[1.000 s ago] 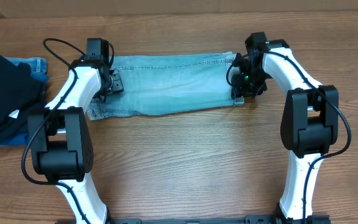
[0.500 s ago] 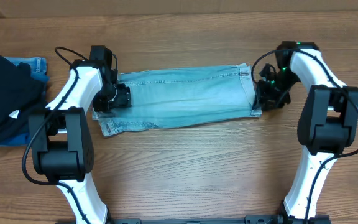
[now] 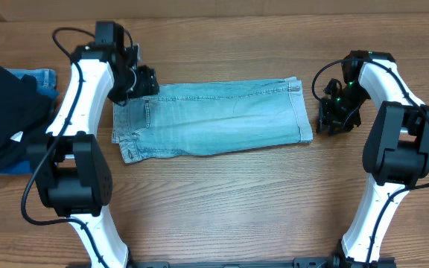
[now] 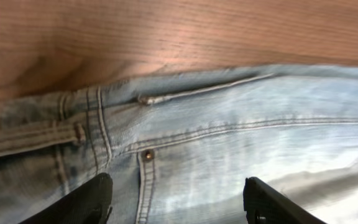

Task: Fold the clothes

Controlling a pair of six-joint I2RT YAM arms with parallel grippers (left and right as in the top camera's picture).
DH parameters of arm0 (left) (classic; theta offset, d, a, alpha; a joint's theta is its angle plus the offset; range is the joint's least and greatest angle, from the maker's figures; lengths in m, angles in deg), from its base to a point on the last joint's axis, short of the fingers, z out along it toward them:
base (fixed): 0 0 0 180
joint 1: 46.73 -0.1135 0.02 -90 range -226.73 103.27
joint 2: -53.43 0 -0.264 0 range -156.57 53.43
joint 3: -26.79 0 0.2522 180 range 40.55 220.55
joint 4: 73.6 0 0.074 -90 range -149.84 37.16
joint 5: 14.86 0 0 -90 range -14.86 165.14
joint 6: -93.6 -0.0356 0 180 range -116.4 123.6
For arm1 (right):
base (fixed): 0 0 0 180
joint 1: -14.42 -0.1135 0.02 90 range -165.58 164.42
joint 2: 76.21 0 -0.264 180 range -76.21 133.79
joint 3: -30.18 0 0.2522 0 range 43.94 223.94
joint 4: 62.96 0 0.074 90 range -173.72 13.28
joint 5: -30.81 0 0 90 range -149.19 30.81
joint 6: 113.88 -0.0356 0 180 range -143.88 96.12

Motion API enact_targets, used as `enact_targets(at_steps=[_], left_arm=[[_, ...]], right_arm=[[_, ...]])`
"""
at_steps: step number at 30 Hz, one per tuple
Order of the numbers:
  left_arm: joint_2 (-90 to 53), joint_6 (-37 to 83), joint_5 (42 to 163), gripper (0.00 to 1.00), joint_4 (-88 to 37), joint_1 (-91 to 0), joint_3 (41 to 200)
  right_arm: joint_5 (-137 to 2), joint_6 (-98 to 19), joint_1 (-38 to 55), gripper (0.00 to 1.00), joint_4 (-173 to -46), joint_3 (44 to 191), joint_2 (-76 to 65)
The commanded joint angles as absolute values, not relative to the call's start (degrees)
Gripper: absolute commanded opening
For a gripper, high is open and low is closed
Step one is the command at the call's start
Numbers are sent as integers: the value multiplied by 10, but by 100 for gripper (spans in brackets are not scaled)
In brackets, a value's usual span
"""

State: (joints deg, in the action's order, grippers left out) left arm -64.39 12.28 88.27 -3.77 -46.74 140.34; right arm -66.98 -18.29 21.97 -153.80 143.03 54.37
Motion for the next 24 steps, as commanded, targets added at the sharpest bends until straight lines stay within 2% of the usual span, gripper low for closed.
enact_targets(at_steps=[1, 3, 5, 11, 16, 24], left_arm=[[-638, 100, 858, 72, 22, -471, 1465], [-634, 109, 765, 75, 81, -485, 1473], [-634, 109, 736, 79, 115, -505, 1472], [-634, 96, 787, 82, 149, -565, 1460], [-634, -41, 912, 83, 44, -567, 1372], [-635, -49, 935, 90, -119, -564, 1207]], right_arm=[[-644, -183, 228, 37, -1518, 1436, 564], [-644, -178, 228, 38, -1516, 1436, 565], [-643, -178, 230, 40, -1514, 1436, 565], [-644, -179, 237, 42, -1515, 1436, 565], [-644, -179, 237, 42, -1517, 1436, 565], [-644, -179, 237, 42, -1521, 1436, 565]])
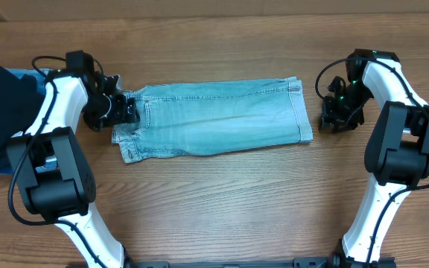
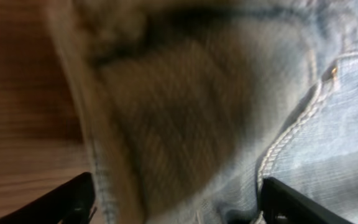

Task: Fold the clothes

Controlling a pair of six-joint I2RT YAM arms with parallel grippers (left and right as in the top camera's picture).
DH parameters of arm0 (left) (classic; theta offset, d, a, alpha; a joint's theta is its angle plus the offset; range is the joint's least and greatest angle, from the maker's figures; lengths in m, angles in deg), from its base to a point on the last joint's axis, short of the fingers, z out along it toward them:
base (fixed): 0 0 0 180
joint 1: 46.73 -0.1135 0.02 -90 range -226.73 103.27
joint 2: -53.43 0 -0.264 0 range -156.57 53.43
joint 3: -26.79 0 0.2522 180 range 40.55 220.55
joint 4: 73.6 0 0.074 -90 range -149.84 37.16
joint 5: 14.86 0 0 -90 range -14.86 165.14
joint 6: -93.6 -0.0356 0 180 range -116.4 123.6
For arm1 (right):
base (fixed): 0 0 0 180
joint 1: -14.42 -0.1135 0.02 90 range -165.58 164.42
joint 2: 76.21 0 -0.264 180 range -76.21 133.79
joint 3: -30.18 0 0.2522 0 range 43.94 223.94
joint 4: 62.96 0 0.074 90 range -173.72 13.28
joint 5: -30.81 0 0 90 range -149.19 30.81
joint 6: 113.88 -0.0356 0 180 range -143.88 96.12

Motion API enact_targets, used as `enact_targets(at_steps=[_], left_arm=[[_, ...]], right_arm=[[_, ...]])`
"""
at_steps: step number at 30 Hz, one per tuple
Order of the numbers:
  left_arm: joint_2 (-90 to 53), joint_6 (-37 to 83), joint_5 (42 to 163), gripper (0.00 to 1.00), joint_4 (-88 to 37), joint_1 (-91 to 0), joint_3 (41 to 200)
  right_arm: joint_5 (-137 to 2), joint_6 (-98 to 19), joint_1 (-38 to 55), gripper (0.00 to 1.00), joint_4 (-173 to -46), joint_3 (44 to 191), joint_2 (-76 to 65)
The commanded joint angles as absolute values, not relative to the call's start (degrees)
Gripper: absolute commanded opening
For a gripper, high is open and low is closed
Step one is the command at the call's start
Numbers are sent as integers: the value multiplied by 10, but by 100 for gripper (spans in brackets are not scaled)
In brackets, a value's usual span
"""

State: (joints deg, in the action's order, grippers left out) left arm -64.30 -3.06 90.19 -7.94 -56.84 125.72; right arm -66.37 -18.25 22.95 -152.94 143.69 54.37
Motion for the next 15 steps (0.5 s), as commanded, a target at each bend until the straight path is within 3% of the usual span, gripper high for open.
enact_targets(at_steps=[1, 6, 7, 8, 9, 10, 11, 15], left_arm=[[-635, -49, 947, 90, -130, -564, 1194], [-635, -32, 988, 85, -137, -557, 1168], [-635, -32, 1009, 76, -133, -554, 1168], [-635, -32, 1021, 55, -131, -553, 1168], [-635, -32, 1034, 25, -131, -553, 1168], [-634, -23, 1039, 9, -132, -553, 1168], [-634, -19, 1036, 4, -131, -555, 1169], [-623, 11, 968, 4, -96, -586, 1199]], right_arm=[[-644, -179, 237, 42, -1521, 1436, 565], [-644, -179, 237, 42, -1523, 1436, 565], [-644, -179, 237, 42, -1523, 1436, 565], [-644, -179, 237, 42, -1525, 1436, 565], [-644, -179, 237, 42, -1528, 1436, 565], [-644, -179, 237, 42, -1530, 1436, 565], [-644, -179, 237, 42, -1531, 1436, 565], [-644, -181, 237, 40, -1531, 1438, 558]])
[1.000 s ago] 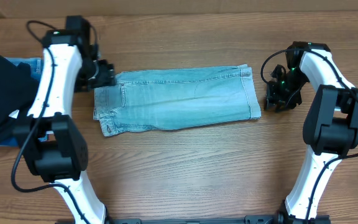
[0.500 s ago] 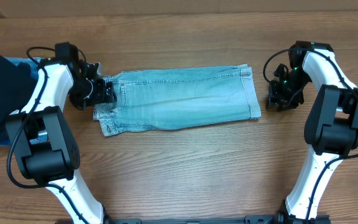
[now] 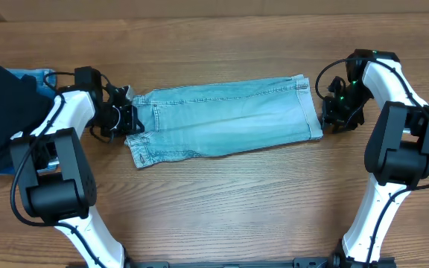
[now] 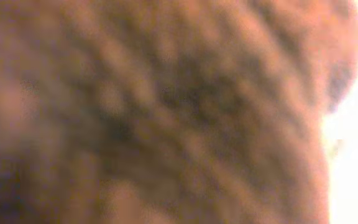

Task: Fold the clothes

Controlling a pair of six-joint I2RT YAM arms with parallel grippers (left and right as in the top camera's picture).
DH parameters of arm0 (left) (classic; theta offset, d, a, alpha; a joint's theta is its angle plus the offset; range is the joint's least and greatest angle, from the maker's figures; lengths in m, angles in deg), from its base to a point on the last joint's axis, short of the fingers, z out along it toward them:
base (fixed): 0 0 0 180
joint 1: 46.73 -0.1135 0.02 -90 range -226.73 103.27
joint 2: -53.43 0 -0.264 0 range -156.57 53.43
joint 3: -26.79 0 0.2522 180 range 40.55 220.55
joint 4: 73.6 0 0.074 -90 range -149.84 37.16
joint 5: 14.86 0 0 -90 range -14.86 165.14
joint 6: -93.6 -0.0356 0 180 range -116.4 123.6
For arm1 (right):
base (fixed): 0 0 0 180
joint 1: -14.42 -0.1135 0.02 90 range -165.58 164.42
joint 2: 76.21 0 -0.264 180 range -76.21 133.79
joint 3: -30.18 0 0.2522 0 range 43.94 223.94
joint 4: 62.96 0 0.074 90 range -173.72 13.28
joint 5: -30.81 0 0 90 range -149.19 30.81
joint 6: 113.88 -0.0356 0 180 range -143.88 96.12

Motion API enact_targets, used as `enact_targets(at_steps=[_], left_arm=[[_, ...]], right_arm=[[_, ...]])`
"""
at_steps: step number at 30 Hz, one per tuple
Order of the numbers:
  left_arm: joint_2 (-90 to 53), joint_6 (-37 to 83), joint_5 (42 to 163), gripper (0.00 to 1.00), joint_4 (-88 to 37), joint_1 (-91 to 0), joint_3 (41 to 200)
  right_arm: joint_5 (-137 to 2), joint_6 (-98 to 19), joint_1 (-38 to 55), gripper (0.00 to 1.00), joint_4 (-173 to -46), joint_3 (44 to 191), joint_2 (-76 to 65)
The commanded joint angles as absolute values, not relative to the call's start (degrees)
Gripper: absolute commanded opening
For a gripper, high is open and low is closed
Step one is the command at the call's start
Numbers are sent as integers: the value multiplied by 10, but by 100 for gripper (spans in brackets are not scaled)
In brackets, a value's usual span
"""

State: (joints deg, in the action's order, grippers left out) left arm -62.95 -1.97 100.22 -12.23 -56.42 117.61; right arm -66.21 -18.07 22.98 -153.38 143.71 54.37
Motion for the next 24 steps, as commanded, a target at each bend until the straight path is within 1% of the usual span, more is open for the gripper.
enact_targets(at_steps=[1, 4, 7, 11, 15, 24], left_arm=[[-615, 11, 953, 4, -85, -600, 1212], [-585, 11, 906, 4, -49, -646, 1262], [-563, 10, 891, 4, -13, -691, 1332], [-560, 3, 869, 4, 43, -721, 1415], [-560, 1, 852, 5, 84, -718, 1482], [-560, -5, 853, 5, 87, -695, 1494]], right_arm=[[-644, -181, 237, 38, -1531, 1440, 551], [-645, -181, 237, 38, -1531, 1449, 526], [-644, -181, 237, 38, -1531, 1453, 495], [-649, -184, 237, 38, -1534, 1453, 481], [-664, -183, 237, 38, -1531, 1453, 481], [-668, -183, 237, 38, -1534, 1453, 481]])
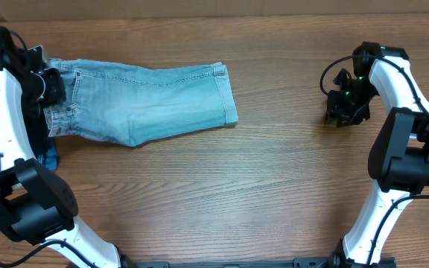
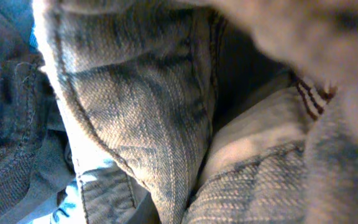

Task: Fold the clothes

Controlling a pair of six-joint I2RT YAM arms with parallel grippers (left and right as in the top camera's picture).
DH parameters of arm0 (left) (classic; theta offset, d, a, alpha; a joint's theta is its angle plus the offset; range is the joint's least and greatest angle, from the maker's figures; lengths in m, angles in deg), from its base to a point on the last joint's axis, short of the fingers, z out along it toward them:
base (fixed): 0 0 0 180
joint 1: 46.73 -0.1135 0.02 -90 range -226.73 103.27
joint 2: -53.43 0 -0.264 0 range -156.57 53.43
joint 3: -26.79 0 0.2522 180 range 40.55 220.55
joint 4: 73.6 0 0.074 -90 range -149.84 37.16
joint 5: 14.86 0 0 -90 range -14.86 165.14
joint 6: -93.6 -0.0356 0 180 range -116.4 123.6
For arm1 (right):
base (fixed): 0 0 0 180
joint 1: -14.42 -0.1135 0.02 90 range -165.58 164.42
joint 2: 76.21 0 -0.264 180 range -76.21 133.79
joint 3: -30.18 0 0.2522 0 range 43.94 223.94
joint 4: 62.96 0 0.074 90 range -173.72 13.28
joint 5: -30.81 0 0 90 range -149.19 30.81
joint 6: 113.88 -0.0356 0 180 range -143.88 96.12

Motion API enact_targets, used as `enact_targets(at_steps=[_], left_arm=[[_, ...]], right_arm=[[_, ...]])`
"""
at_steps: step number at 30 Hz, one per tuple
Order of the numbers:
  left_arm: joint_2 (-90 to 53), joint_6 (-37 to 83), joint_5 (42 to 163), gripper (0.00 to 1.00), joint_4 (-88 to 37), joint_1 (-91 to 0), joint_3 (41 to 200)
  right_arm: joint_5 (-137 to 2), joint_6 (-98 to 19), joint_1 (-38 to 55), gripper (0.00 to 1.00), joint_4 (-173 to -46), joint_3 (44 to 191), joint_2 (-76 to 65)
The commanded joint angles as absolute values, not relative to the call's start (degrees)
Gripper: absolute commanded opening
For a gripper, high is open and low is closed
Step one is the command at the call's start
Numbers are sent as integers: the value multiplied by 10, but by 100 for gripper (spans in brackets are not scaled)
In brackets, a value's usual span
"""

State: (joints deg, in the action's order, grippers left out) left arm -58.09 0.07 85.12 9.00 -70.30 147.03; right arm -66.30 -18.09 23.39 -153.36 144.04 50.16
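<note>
The light blue denim shorts (image 1: pixel 147 104) lie flat at the table's far left, folded lengthwise, with the leg hem towards the middle. My left gripper (image 1: pixel 51 89) is at the waistband end, shut on it. The left wrist view is filled by close-up waistband denim (image 2: pixel 135 124), which hides the fingers. Darker blue fabric (image 2: pixel 5 137) shows at the left edge of that view. My right gripper (image 1: pixel 342 113) hangs low over bare wood at the far right, well away from the shorts; the overhead view does not show how its jaws stand.
A scrap of blue cloth (image 1: pixel 48 158) pokes out under the waistband end by my left arm (image 1: pixel 6 126). The wooden table (image 1: pixel 237 193) spreads between the shorts and the right arm (image 1: pixel 401 82).
The shorts now lie much farther left, with the waistband over the spot where the clothes pile lay. My left gripper has moved left with them. The right gripper has hardly moved.
My left gripper was first open over the waistband of the shorts lying mid-table. It then stood at the waistband's left edge, and later was shut on it with the shorts shifted slightly right. Now the shorts lie at the far left over the pile.
</note>
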Motion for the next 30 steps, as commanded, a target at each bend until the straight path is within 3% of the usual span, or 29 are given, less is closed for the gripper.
enact_targets(at_steps=[1, 9, 24, 30], left_arm=[[-560, -5, 857, 5, 86, -691, 1494], [-560, -24, 847, 5, 57, -612, 1494], [-561, -15, 739, 6, 24, -326, 1535], [-561, 40, 644, 7, 20, -305, 1535]], right_arm=[[-668, -183, 237, 38, -1534, 1453, 481], [-668, -183, 237, 38, -1541, 1453, 481], [-697, -183, 181, 39, -1549, 1453, 481], [-708, -182, 157, 37, -1533, 1453, 480]])
